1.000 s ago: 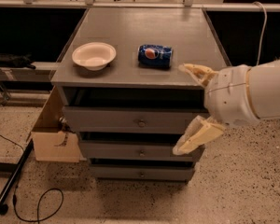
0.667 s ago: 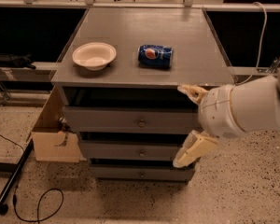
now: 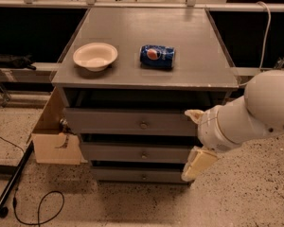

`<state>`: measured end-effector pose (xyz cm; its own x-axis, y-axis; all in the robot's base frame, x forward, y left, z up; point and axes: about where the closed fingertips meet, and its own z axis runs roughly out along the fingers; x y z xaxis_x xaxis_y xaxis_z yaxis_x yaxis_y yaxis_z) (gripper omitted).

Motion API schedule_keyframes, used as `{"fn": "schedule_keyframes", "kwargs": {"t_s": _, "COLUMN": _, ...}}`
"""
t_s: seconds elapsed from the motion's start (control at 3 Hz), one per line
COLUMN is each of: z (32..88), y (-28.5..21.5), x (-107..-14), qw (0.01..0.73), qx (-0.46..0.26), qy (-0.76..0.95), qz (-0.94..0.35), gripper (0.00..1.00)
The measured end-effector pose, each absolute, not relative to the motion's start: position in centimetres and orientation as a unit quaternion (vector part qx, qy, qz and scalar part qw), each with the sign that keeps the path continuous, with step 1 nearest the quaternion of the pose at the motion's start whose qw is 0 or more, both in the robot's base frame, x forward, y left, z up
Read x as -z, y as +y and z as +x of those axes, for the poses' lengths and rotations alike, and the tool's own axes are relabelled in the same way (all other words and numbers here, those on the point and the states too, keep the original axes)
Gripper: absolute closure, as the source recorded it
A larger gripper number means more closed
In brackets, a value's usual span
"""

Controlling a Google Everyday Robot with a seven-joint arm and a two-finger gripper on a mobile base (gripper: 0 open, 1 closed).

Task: Open middle drawer

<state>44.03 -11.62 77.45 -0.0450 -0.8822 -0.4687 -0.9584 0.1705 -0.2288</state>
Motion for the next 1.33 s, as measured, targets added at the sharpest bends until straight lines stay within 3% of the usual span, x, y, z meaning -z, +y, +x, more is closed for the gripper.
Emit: {"fn": "schedule_keyframes", "kwargs": {"t_s": 1.33, "z": 48.5, "y": -11.2, "x": -71.5, "qw": 0.199, "qx": -0.055, "qy": 0.719, "qz": -0.664, "gripper": 0.0}}
